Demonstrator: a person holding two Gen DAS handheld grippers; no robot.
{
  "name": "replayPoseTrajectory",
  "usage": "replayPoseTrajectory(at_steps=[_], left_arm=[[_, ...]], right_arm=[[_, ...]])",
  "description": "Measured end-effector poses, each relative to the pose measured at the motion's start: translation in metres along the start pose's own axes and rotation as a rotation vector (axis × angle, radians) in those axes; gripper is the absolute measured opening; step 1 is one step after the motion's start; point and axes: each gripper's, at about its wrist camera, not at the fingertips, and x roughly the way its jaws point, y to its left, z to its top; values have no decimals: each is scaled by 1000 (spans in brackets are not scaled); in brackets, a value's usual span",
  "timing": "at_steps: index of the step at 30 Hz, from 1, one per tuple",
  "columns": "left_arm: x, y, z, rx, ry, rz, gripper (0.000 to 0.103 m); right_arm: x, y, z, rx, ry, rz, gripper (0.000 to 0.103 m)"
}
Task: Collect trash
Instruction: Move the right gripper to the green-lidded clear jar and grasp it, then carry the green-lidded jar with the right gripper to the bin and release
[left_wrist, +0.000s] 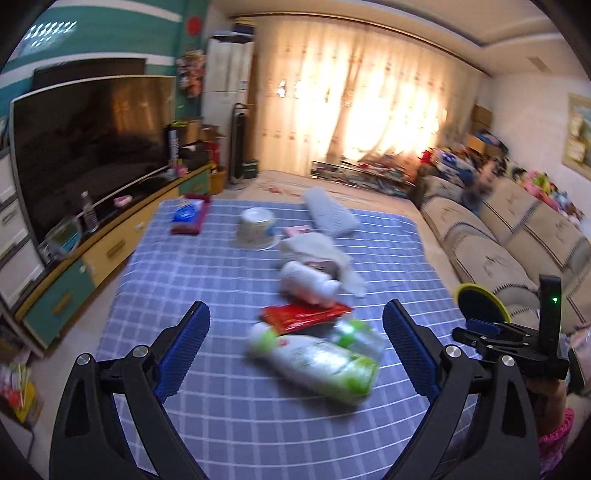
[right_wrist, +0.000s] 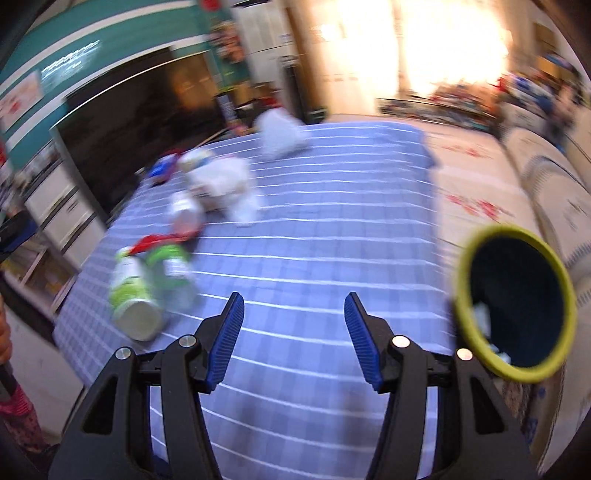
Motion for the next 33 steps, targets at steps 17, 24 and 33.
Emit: replayPoseTrajectory(at_steps=[17, 24, 33], left_arm=[[2, 45, -17, -102, 9, 2, 93], [10, 36, -20, -92, 26, -11, 93], [17, 29, -22, -78, 38, -23, 94]], right_arm=[[82, 82, 26, -241, 232, 113, 55], [103, 87, 29, -249, 248, 130, 55], [102, 80, 24, -232, 231, 134, 51]])
